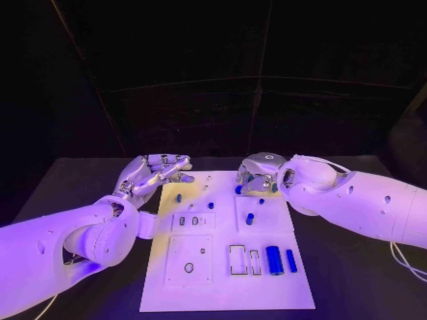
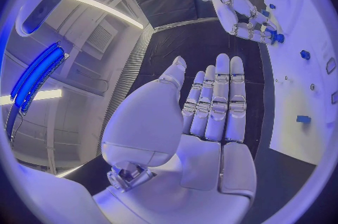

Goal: Assemble the parts on the task board

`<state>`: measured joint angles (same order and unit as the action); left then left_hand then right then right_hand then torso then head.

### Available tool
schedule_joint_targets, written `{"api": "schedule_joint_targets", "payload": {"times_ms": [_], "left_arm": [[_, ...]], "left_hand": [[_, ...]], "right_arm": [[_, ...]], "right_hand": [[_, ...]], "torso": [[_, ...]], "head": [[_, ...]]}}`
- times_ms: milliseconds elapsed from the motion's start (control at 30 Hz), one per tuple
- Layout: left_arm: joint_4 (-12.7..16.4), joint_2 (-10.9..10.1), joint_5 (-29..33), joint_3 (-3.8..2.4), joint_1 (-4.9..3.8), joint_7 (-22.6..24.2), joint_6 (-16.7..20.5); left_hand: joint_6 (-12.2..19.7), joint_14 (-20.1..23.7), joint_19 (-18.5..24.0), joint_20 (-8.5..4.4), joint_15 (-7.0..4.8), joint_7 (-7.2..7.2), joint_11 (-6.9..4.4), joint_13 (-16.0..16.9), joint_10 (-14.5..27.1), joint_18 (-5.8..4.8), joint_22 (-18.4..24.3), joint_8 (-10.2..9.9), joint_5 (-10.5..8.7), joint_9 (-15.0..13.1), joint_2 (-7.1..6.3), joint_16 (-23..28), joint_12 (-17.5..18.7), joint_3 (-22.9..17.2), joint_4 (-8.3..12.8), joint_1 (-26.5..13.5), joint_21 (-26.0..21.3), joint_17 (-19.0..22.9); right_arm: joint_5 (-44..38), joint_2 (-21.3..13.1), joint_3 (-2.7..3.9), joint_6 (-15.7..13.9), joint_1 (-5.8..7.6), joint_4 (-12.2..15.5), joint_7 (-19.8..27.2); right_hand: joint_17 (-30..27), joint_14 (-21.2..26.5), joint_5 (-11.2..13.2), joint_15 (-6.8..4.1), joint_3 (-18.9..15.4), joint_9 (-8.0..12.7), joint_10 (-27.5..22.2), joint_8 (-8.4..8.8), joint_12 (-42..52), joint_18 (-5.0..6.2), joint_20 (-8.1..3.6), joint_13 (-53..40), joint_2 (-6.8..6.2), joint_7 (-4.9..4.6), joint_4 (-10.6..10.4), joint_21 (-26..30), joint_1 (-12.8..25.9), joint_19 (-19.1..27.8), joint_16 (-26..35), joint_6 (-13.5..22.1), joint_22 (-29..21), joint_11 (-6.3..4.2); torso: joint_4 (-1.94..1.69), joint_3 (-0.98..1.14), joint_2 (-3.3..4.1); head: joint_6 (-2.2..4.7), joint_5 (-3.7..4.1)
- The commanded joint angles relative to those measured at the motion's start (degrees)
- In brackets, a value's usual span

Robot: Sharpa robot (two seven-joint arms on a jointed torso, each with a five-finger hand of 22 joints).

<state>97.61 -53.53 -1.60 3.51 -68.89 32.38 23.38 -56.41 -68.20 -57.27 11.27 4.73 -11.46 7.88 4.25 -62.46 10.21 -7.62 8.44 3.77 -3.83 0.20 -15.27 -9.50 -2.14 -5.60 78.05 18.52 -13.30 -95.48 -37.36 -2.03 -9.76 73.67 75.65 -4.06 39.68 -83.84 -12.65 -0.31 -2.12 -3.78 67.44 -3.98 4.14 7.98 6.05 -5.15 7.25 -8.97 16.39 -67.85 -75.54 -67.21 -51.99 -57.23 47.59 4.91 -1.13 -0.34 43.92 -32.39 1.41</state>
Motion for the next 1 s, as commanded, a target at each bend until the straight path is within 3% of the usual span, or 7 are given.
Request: {"api": "schedule_joint_targets", "payload": {"times_ms": [33, 333, 467, 1000], "left_arm": [[0.20, -0.01, -0.49, -0.05, -0.17, 0.12, -0.84], [0.07, 0.04, -0.49, -0.04, -0.36, -0.05, -0.98], [0.23, -0.09, -0.49, -0.04, -0.52, -0.09, -0.89], [-0.08, 0.11, -0.49, -0.04, -0.68, -0.30, -1.15]], "left_hand": [[-0.26, -0.36, -0.50, 0.03, 0.11, -0.12, 0.20, 0.00, -0.39, 0.32, 0.07, -0.21, -0.16, 0.05, 0.07, 0.01, 0.38, 0.00, 0.26, 0.25, 0.03, -0.05], [-0.26, -0.37, -0.53, 0.03, 0.12, -0.15, 0.21, -0.01, -0.38, 0.32, 0.09, -0.25, -0.15, 0.06, 0.11, 0.03, 0.44, 0.00, 0.26, 0.23, 0.01, -0.10], [-0.22, -0.42, -0.62, 0.04, 0.14, -0.25, 0.28, -0.04, -0.35, 0.31, 0.15, -0.42, -0.17, 0.08, 0.22, 0.07, 0.68, 0.05, 0.28, 0.13, -0.06, -0.29], [-0.18, -0.43, -0.65, 0.04, 0.15, -0.29, 0.31, -0.06, -0.33, 0.31, 0.17, -0.50, -0.17, 0.09, 0.22, 0.09, 0.76, 0.08, 0.29, 0.10, -0.09, -0.35]], "right_arm": [[-1.11, 0.34, 0.06, 0.67, 0.17, -0.24, -0.57], [-1.13, 1.33, 0.05, 3.12, 0.17, -1.50, -0.59], [-1.13, 1.73, 0.05, 3.98, 0.17, -1.82, -0.67], [-1.10, 3.39, 0.04, 4.97, 0.16, -3.49, 0.02]], "right_hand": [[1.87, -1.30, 0.06, 0.24, 0.65, -0.05, -0.36, 0.17, 0.11, -0.65, 0.02, -0.10, 0.47, 0.03, 0.08, -1.14, 0.40, -0.75, -1.86, 0.31, 1.63, 0.05], [6.69, -1.49, 0.23, 0.24, 1.85, -0.06, -0.07, 0.14, 0.23, -1.34, 0.06, -0.22, 0.59, 0.08, 0.10, -4.30, 0.50, -2.58, -6.65, 0.13, 6.35, -0.03], [7.96, -1.47, 0.32, 0.30, 2.17, -0.05, -0.24, 0.17, 0.15, -1.49, 0.12, -0.21, 0.46, 0.03, 0.06, -5.06, 0.70, -2.93, -7.96, 0.19, 7.43, 0.05], [11.31, -1.19, 0.93, 0.42, 4.97, -0.15, 0.30, -0.13, 0.34, -1.82, 0.25, -0.36, 1.04, -0.25, 0.13, -7.17, 0.29, -3.46, -11.73, -1.13, 10.16, 0.14]], "torso": [[0.05, -0.01, 0.22], [0.00, 0.03, 0.35], [0.02, 0.06, 0.59], [-0.01, 0.07, 0.65]], "head": [[-0.05, -0.19], [-0.37, -0.38], [-0.18, -0.56], [-0.71, -0.63]]}}
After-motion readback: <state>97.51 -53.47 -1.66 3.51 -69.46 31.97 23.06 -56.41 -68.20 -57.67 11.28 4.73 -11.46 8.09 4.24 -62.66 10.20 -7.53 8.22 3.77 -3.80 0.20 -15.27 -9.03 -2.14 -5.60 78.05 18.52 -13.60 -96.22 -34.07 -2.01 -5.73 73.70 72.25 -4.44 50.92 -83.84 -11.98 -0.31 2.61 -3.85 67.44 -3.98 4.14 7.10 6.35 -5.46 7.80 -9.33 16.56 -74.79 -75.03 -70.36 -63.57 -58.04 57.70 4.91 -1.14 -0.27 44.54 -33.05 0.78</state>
